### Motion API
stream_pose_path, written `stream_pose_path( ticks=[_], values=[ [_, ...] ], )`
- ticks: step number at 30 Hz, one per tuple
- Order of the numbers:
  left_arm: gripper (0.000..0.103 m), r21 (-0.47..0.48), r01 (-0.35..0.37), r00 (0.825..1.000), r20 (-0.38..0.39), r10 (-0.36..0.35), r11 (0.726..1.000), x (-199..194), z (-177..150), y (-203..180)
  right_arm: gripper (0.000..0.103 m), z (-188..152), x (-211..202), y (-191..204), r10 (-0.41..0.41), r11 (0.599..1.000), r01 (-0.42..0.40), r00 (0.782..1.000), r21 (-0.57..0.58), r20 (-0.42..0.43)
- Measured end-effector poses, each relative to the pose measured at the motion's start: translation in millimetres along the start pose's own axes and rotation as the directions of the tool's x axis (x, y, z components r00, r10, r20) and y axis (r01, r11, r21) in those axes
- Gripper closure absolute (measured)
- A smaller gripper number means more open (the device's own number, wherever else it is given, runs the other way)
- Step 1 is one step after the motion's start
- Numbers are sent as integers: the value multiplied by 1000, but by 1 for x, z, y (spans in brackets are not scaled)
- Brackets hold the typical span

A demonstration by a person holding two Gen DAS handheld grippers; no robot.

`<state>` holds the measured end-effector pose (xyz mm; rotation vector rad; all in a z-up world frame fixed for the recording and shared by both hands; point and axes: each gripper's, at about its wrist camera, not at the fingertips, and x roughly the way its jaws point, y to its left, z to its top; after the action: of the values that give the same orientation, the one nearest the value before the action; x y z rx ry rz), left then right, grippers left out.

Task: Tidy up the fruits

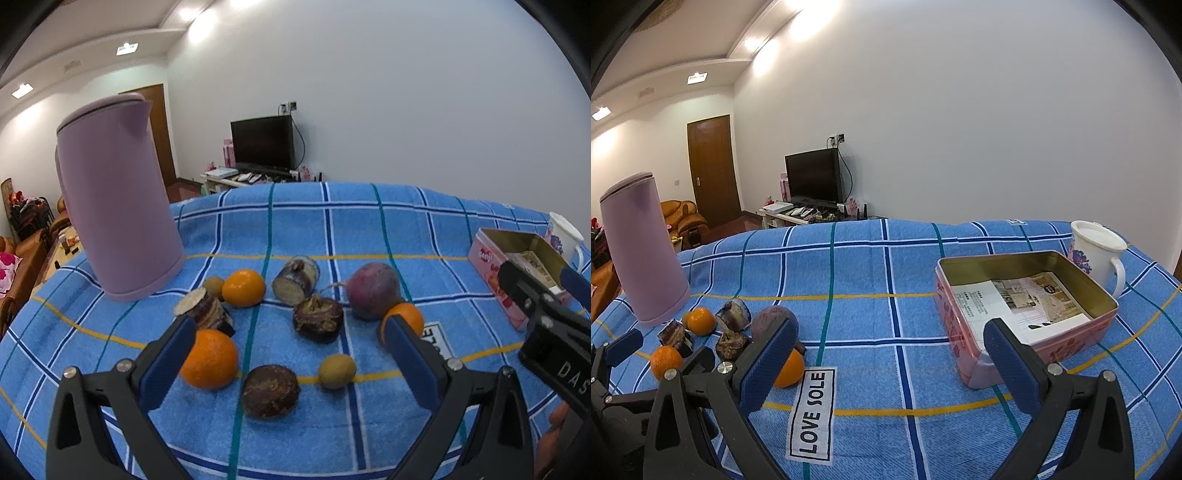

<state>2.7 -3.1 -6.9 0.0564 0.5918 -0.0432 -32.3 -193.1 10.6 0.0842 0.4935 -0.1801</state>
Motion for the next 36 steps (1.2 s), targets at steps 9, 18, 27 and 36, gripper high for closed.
stream_pose_path(
  ticks=[9,18,27,36],
  values=[
    [0,-34,-4,993,-120,0,999,-1,-9,41,13,-1,10,0,91,996,-90,994,8,-65],
    [2,5,7,987,-159,-7,1000,-5,-17,62,27,-4,39,29,260,962,-273,934,-19,-245],
    [15,38,82,971,-230,-71,996,4,-24,48,39,-14,71,63,282,943,-328,879,-56,-385],
    [27,-3,104,953,-285,-100,995,14,-26,43,52,-21,85,80,246,939,-325,864,-115,-439]
  ],
)
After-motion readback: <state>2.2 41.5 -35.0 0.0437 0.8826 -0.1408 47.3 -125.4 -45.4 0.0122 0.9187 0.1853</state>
